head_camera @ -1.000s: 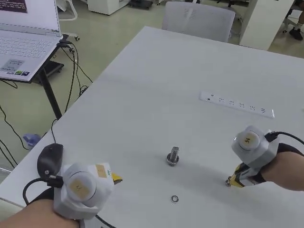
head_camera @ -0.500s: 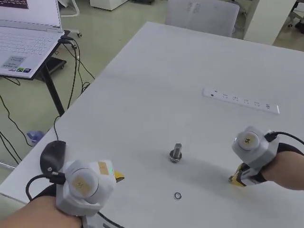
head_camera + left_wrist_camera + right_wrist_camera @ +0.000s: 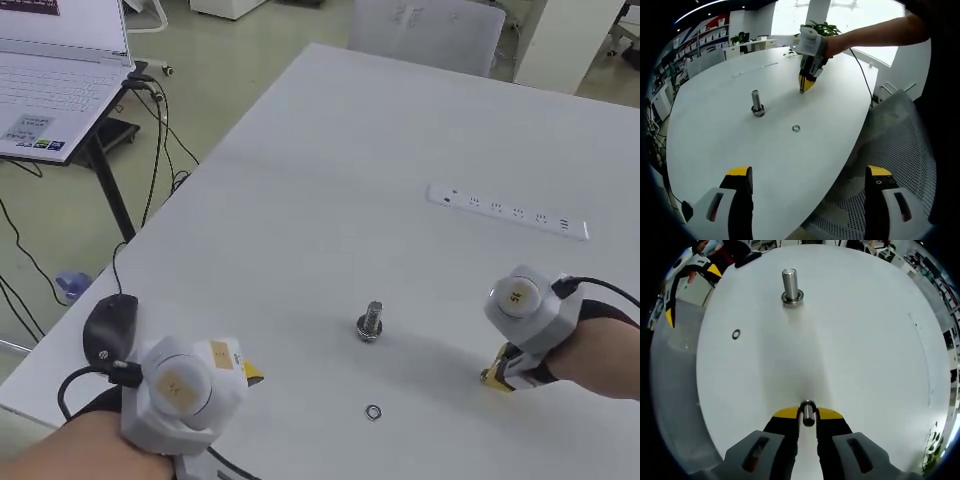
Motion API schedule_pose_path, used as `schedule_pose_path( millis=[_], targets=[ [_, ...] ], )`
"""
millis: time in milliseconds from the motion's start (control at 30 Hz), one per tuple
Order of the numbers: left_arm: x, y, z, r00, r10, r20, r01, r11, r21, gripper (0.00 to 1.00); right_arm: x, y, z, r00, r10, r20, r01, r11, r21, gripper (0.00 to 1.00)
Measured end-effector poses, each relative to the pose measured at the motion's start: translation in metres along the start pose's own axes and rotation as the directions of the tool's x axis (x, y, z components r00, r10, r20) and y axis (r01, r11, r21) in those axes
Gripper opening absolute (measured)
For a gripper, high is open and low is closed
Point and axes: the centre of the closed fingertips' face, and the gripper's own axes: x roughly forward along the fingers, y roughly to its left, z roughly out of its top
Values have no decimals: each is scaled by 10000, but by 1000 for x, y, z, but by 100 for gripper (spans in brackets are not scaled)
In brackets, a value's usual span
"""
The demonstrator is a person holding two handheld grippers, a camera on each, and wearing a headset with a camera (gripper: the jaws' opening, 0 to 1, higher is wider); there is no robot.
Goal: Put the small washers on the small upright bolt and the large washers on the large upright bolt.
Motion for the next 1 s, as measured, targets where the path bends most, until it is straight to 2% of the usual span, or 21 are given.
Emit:
schedule_pose_path(
  millis=[167, 300, 633, 733, 833, 1000],
  targets=[
    [-1, 1, -1, 10000, 26, -30, -26, 10000, 18, 93, 0, 0, 0, 10000, 1, 38, -1, 10000, 29, 14],
    [-1, 1, 0, 10000, 27, 8, -27, 10000, 24, 93, 0, 0, 2, 9999, -18, 147, 17, 10000, 47, 18],
    [0, -3, 1, 10000, -20, -11, 20, 10000, 93, 92, -8, -3, 1, 9995, -83, 292, 83, 10000, -5, 22],
    [0, -2, 1, 10000, 1, -35, -1, 9999, 141, 92, -14, -7, 2, 9992, -214, 347, 216, 9998, -48, 25],
    [-2, -3, 2, 9999, 40, -112, -38, 9997, 226, 92, -22, -7, 5, 9990, -139, 421, 146, 9998, -156, 26],
    [-4, -4, 9, 10000, 64, -32, -63, 9994, 335, 92, -33, -10, 16, 9969, -87, 778, 87, 10000, 4, 26]
  ],
)
